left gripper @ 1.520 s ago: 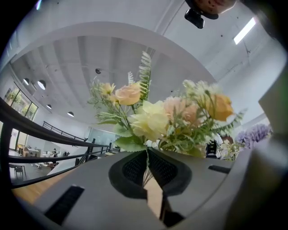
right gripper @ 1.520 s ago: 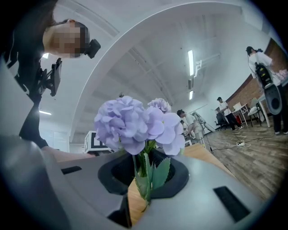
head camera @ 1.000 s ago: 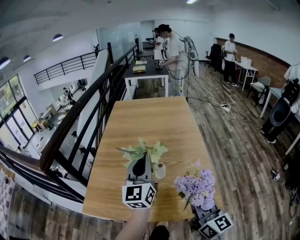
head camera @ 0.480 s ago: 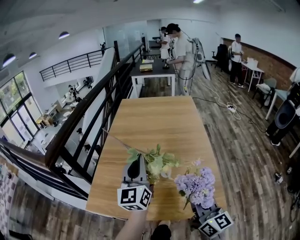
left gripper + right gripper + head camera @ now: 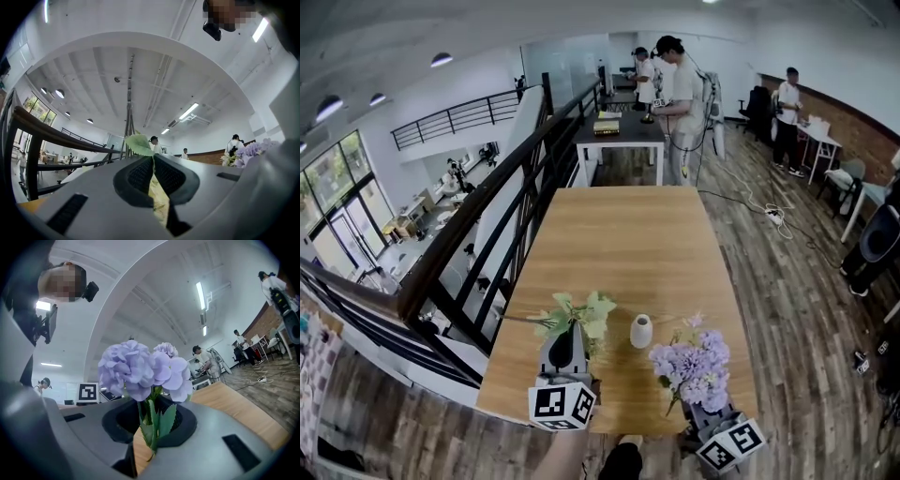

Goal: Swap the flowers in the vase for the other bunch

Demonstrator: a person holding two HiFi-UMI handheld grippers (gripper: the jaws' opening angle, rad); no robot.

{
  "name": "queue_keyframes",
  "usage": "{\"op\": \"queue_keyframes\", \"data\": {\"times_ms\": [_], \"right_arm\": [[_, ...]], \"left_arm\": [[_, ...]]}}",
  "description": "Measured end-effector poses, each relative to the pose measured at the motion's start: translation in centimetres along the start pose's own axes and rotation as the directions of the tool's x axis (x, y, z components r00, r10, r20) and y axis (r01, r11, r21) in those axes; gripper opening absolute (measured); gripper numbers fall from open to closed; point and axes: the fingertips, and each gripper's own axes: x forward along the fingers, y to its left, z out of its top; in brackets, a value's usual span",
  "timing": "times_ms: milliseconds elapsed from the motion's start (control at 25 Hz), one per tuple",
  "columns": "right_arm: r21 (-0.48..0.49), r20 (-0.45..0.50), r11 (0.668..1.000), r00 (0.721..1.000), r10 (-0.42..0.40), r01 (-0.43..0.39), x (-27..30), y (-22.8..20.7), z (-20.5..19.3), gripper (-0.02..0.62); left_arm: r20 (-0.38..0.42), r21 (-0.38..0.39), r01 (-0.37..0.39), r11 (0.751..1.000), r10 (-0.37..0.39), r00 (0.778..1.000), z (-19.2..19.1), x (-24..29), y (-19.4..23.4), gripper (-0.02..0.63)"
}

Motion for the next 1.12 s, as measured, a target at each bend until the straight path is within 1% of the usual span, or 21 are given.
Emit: {"op": "queue_keyframes", "data": {"times_ms": [240, 480, 840, 1120], "right_arm": [[0.014, -0.013, 1.0, 1.0, 0.022, -0.022, 1.1, -0.1, -0.4, 0.071], [0.021, -0.017, 0.998, 0.998, 0.058, -0.057, 2.3, 0.1, -0.3, 0.071], [0.01, -0.025, 0.995, 0.994, 0.103, -0.103, 4.7, 0.1, 0.0, 0.071], [-0.012, -0.017, 0.992, 0.992, 0.127, -0.127, 7.4, -0.9, 1.6, 0.071]], "left_arm": [[-0.016, 0.005, -0.063, 0.998, 0.063, 0.998, -0.5, -1.5, 2.1, 0.012], [-0.016, 0.015, -0.093, 0.996, 0.093, 0.996, -0.2, -2.0, 3.0, 0.012], [-0.03, 0.02, -0.089, 0.996, 0.089, 0.996, -1.0, -1.5, 3.0, 0.012], [-0.046, 0.02, -0.078, 0.997, 0.078, 0.996, -2.1, -0.5, 3.2, 0.012]]}}
